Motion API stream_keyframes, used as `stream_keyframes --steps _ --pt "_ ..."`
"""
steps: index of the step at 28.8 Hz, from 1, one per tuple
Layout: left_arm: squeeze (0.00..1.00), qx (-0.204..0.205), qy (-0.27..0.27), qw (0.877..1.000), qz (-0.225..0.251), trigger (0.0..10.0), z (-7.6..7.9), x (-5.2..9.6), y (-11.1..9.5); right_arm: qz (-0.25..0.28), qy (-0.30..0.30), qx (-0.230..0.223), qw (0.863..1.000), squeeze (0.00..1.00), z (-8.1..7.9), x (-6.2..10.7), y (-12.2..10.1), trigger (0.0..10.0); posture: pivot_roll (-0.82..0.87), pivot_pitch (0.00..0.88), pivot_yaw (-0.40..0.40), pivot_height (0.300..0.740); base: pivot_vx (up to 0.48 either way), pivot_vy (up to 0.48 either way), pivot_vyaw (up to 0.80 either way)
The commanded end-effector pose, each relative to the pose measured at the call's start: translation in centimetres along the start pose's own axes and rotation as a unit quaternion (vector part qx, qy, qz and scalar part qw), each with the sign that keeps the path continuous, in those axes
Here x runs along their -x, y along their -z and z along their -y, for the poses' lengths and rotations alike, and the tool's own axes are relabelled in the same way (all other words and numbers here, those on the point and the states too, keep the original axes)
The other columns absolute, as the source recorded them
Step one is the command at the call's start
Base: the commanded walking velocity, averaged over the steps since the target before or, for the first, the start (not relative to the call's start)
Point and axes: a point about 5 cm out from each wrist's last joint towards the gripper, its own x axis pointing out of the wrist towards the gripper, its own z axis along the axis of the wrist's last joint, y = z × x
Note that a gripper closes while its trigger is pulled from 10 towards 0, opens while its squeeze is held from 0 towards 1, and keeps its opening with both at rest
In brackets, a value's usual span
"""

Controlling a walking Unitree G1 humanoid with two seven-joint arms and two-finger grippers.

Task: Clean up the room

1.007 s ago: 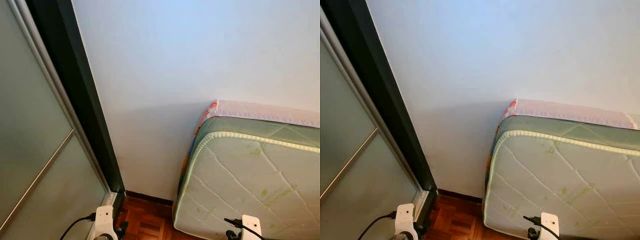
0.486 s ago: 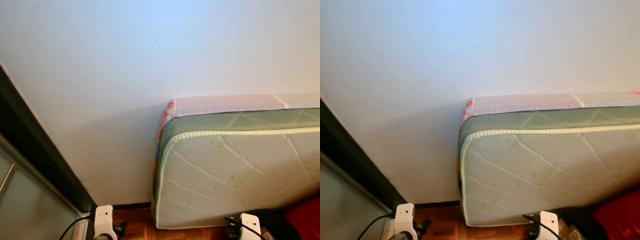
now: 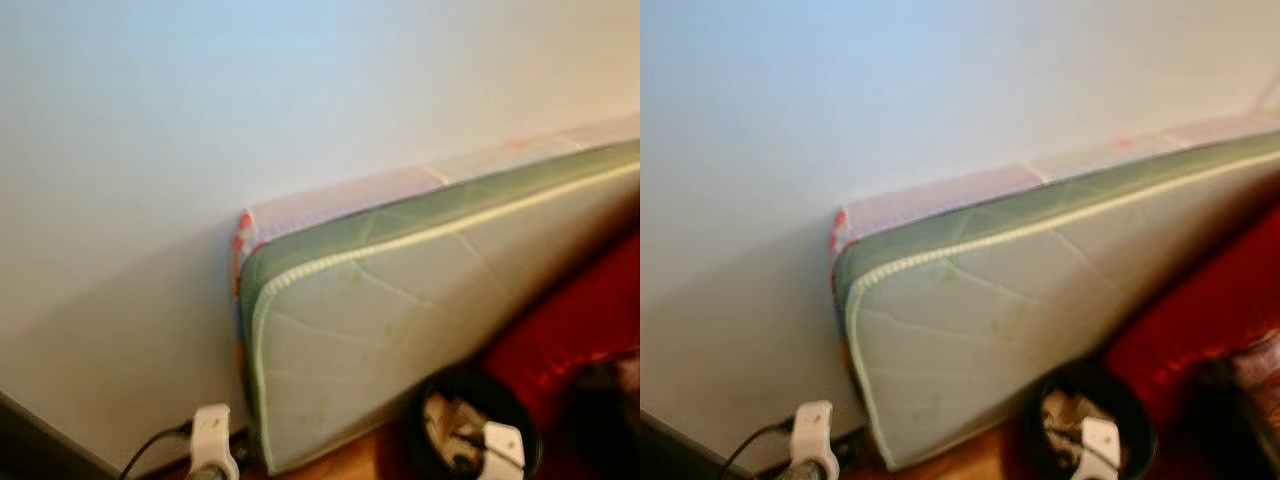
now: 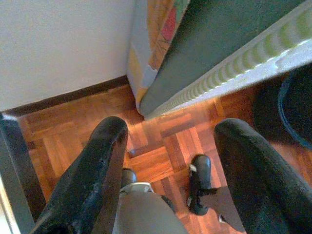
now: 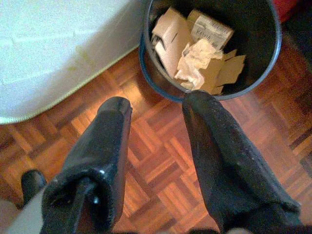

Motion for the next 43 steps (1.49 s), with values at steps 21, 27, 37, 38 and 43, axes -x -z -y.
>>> stream_keyframes --steps 21,27,37,38,43 --pt "0.00 -0.118 -0.005 0.987 -0.109 10.0 -3.42 0.76 1.62 -0.046 -0.038 -0.040 0.997 0.00 -1.07 -0.40 -0.47 10.0 0.11 0.000 -0.031 0.740 0.000 -0.221 -0.16" --pt "0.00 -0.123 -0.003 0.986 -0.110 10.0 -3.39 0.75 1.61 -0.044 -0.039 -0.040 0.997 0.00 -1.07 -0.40 -0.49 10.0 0.11 0.000 -0.030 0.740 0.000 -0.405 -0.80" --pt "0.00 -0.128 0.000 0.985 -0.112 10.0 -3.36 0.77 1.69 -0.036 -0.032 -0.049 0.998 0.00 -0.99 -0.38 -0.49 10.0 0.10 0.000 -0.030 0.740 0.000 -0.414 -0.19" --pt "0.00 -0.128 0.000 0.985 -0.112 10.0 -3.36 0.77 1.69 -0.036 -0.032 -0.049 0.998 0.00 -0.99 -0.38 -0.48 10.0 0.10 0.000 -0.030 0.740 0.000 -0.416 0.00" --pt "0.00 -0.131 0.004 0.985 -0.113 10.0 -3.36 0.81 1.77 -0.029 -0.032 -0.072 0.996 0.00 -1.07 -0.35 -0.40 10.0 0.10 0.000 -0.028 0.740 0.000 -0.455 -0.28"
